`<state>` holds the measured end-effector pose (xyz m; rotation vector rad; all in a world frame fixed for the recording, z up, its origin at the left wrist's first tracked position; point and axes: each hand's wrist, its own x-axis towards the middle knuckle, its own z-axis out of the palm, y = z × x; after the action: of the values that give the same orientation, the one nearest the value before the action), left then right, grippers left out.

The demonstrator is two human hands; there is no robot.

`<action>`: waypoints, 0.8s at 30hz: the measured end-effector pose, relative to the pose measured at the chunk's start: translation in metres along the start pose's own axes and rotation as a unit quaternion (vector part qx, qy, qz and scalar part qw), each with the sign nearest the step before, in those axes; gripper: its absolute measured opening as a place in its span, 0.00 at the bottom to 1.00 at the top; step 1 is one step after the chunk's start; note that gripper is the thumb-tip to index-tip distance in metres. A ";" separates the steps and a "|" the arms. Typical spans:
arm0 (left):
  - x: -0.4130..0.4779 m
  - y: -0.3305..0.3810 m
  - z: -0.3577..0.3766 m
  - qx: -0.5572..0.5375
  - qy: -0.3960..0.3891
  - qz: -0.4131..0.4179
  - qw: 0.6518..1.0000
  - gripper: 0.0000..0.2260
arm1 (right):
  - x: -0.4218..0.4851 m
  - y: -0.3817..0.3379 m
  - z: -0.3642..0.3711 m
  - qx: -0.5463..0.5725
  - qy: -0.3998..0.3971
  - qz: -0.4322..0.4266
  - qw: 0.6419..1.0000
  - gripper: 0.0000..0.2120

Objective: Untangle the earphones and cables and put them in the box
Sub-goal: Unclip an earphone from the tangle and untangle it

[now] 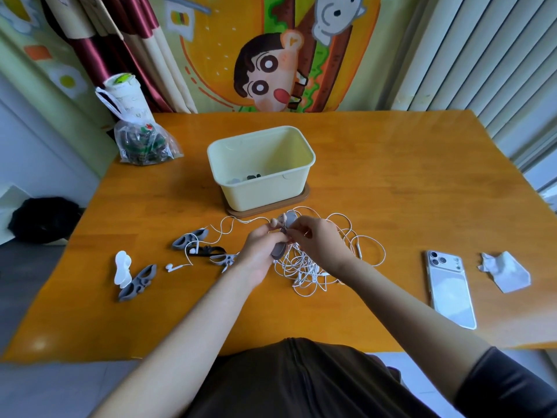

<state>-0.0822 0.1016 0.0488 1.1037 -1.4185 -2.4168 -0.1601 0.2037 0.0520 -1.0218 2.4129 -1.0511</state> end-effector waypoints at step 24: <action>0.004 0.013 -0.002 -0.030 0.000 0.017 0.999 0.03 | 0.008 -0.011 -0.012 0.027 -0.025 0.032 0.999 0.08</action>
<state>-0.0863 0.0911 0.0565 1.0575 -1.3449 -2.4187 -0.1668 0.1984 0.0678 -0.9357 2.3472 -1.0502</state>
